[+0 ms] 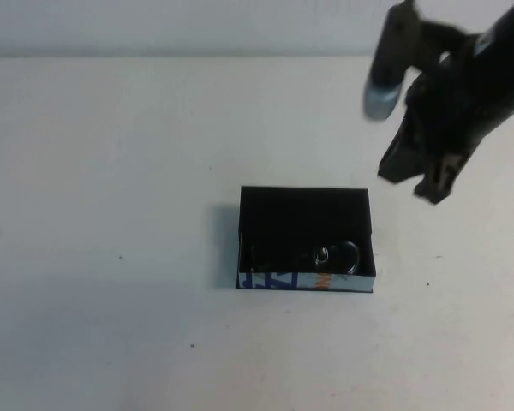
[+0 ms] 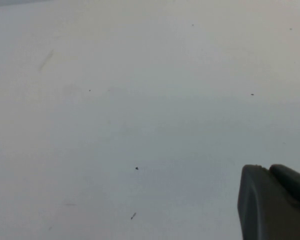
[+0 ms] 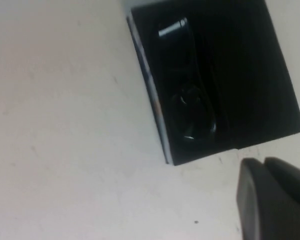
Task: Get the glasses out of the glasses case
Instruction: Pick up the glasses from the glasses case
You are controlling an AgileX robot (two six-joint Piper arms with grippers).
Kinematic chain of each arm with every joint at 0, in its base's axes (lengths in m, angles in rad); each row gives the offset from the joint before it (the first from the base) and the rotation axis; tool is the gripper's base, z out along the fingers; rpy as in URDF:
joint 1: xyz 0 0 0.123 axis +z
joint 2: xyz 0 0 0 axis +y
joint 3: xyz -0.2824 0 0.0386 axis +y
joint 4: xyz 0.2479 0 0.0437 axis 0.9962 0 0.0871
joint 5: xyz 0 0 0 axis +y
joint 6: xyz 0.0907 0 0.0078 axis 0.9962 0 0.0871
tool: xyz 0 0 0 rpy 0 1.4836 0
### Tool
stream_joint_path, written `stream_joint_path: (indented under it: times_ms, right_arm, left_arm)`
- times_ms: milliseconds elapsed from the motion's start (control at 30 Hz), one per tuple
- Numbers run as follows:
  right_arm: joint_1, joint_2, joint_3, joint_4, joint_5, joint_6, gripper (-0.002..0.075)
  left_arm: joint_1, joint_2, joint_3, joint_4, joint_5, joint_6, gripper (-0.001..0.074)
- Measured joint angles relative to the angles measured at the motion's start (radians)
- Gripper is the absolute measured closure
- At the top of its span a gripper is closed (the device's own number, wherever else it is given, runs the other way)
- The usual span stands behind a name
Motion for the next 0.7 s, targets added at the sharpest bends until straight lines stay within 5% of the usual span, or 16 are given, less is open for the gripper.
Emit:
stream_joint_path:
  times_ms: [167,500,700]
  right_arm:
    - [0.111,0.220,-0.162,-0.157,0.000,0.026,0.0743]
    - [0.164,0.408,-0.203,-0.158,-0.002,-0.003,0.0739]
    - [0.164,0.434,-0.203,-0.033,-0.003,-0.113,0.0599]
  left_arm:
    - [0.000,0.000,0.000,0.000,0.000,0.000,0.0740]
    - [0.000,0.000,0.000,0.000,0.000,0.000,0.0739]
    - [0.000,0.000,0.000,0.000,0.000,0.000,0.0739]
